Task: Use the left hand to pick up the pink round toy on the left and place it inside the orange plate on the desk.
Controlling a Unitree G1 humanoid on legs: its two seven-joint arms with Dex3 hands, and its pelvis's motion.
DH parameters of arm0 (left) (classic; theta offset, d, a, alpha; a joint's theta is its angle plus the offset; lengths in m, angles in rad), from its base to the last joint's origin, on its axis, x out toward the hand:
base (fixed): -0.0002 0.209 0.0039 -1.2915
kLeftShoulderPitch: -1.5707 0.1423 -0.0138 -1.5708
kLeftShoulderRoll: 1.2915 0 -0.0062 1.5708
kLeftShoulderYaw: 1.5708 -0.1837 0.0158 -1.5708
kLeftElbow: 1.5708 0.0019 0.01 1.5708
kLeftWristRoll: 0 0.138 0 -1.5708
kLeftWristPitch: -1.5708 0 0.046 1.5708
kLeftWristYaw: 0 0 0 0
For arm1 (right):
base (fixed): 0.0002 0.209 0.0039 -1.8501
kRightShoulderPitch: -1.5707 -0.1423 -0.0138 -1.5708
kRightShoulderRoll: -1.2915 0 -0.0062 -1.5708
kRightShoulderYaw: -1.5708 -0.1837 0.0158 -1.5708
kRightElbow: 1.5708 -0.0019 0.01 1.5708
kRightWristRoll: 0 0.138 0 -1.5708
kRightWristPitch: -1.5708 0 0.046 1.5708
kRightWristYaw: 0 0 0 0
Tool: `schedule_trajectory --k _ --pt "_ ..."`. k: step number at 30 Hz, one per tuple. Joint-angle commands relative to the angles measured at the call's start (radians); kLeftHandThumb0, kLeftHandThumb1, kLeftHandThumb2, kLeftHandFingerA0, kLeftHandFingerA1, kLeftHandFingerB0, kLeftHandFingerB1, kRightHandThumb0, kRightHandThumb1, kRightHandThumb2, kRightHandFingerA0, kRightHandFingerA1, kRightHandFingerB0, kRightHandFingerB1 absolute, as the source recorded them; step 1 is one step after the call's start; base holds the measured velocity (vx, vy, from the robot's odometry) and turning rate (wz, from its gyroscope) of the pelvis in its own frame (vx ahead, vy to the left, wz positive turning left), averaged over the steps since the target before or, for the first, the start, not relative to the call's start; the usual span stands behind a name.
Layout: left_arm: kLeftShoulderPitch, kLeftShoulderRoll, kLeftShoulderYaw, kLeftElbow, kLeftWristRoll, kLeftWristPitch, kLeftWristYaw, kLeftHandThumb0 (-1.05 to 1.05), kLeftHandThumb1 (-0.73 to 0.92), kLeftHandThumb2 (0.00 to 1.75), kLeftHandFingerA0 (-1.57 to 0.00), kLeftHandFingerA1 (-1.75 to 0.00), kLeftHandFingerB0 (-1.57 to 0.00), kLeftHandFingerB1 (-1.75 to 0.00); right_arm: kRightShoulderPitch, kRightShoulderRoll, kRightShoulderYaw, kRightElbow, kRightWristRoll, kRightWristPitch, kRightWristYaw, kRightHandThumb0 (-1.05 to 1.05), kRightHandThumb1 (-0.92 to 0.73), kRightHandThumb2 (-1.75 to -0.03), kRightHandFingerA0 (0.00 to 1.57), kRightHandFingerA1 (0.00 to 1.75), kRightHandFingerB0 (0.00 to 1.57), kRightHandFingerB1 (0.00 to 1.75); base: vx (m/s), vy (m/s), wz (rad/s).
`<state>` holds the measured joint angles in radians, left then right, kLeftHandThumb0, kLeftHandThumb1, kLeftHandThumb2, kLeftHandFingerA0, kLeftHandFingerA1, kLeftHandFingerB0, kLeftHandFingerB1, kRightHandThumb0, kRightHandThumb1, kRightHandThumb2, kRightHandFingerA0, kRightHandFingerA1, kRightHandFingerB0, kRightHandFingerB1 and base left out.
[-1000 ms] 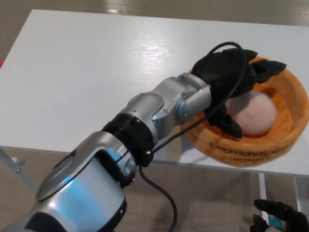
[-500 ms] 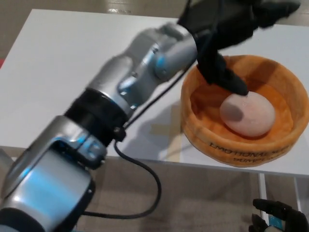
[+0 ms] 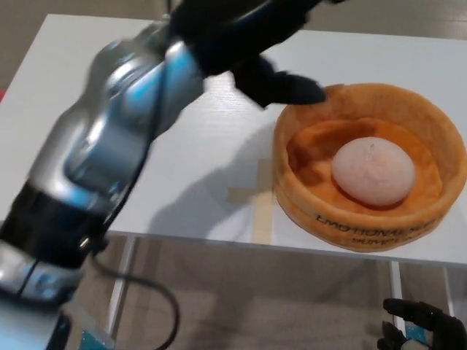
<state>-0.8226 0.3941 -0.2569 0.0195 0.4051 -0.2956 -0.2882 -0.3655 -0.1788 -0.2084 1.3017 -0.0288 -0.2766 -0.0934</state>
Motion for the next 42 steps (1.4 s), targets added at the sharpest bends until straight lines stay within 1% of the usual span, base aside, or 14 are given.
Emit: schedule_trajectory --k 1,4,7,8,13,17,18,22,24,25,27,33,38,42 --pt "0.596 0.263 0.351 -0.761 -0.908 0.077 -0.257 0.07 0.5 1.03 -0.17 -0.55 -0.35 -0.57 0.016 -0.014 0.012 0.011 -0.011 -0.001 0.01 -0.25 -0.57 -0.56 0.82 0.66 0.71 0.58 0.0 0.0 0.0" --pt "0.816 0.335 0.406 -0.805 -1.075 0.056 -0.378 0.03 0.54 1.09 -0.14 -0.55 -0.26 -0.54 0.021 -0.01 0.013 0.009 -0.011 -0.009 0.007 -0.25 -0.57 -0.56 0.83 0.69 0.72 0.59 0.0 0.0 0.0" --pt "0.973 0.362 0.404 -0.843 -1.247 0.138 -0.412 0.01 0.56 1.09 -0.09 -0.53 -0.3 -0.56 0.023 -0.01 0.011 0.009 -0.008 -0.009 0.008 -0.24 -0.58 -0.56 0.83 0.69 0.73 0.6 0.0 0.0 0.0" --pt "1.015 0.362 0.404 -0.843 -1.251 0.14 -0.421 0.01 0.63 0.9 -0.23 -0.47 -0.41 -0.35 0.023 -0.013 0.011 0.009 -0.008 -0.007 0.01 -0.24 -0.57 -0.56 0.83 0.68 0.72 0.59 0.0 0.0 0.0" --pt "1.199 0.31 0.283 -0.64 -1.025 -0.14 -0.485 -0.01 0.68 0.86 -0.35 -0.42 -0.33 -0.36 0.02 -0.03 0.006 0.011 -0.003 -0.003 0.03 -0.25 -0.57 -0.56 0.82 0.68 0.72 0.58 0.0 0.0 0.0" --pt "1.248 0.325 0.167 -0.572 -0.911 -0.028 -0.468 -0.02 0.74 0.8 -0.39 -0.47 -0.33 -0.4 0.031 -0.032 0.02 0.013 -0.019 0.002 0.019 -0.27 -0.57 -0.56 0.82 0.65 0.71 0.56 0.0 0.0 0.0" --pt "1.239 0.3 0.135 -0.525 -0.884 -0.003 -0.46 0.04 0.61 1.15 -0.3 -0.6 -0.3 -0.59 0.036 -0.03 0.016 0.013 -0.014 0.001 0.02 -0.24 -0.57 -0.56 0.81 0.65 0.71 0.57 0.0 0.0 0.0" --pt "1.188 0.21 0.08 -0.348 -0.784 0.058 -0.438 0.06 0.63 1.16 -0.28 -0.59 -0.28 -0.58 0.041 -0.022 0.019 0.014 -0.016 0.006 0.011 -0.25 -0.58 -0.56 0.81 0.64 0.7 0.55 0.0 0.0 0.0" --pt "1.166 0.178 0.076 -0.278 -0.724 0.061 -0.409 0.06 0.61 1.15 -0.29 -0.59 -0.29 -0.58 0.039 -0.021 0.021 0.014 -0.017 0.004 0.011 -0.26 -0.58 -0.56 0.81 0.65 0.7 0.56 0.0 0.0 0.0" --pt "1.158 0.162 0.075 -0.247 -0.689 0.08 -0.387 0.11 0.79 0.79 -0.41 -0.43 -0.42 -0.37 0.039 -0.021 0.021 0.014 -0.017 0.002 0.013 -0.26 -0.58 -0.56 0.81 0.65 0.69 0.56 0.0 0.0 0.0" --pt "1.118 0.13 0.072 -0.119 -0.578 0.082 -0.315 0.09 0.82 0.72 -0.4 -0.41 -0.41 -0.36 0.039 -0.02 0.019 0.013 -0.013 0.0 0.017 -0.26 -0.56 -0.56 0.82 0.66 0.69 0.56 0.0 0.0 0.0" --pt "0.936 0.05 0.039 0.368 -0.27 -0.021 -0.058 0.03 0.82 0.67 -0.39 -0.39 -0.43 -0.34 0.045 -0.021 0.01 0.012 0.0 -0.002 0.03 -0.27 -0.57 -0.56 0.81 0.67 0.7 0.56 0.0 0.0 0.0" --pt "0.825 0.005 0.026 0.647 -0.196 -0.068 0.12 0.04 0.82 0.63 -0.36 -0.35 -0.43 -0.33 0.049 -0.021 0.015 0.01 -0.006 -0.009 0.03 -0.25 -0.58 -0.56 0.79 0.66 0.69 0.56 0.0 0.0 0.0" --pt "0.709 -0.067 0.082 0.932 -0.242 0.024 0.3 -0.07 0.72 0.62 -0.43 -0.4 -0.45 -0.34 0.045 -0.015 0.016 0.012 -0.007 -0.008 0.025 -0.25 -0.57 -0.56 0.81 0.66 0.7 0.57 0.0 0.0 0.0"
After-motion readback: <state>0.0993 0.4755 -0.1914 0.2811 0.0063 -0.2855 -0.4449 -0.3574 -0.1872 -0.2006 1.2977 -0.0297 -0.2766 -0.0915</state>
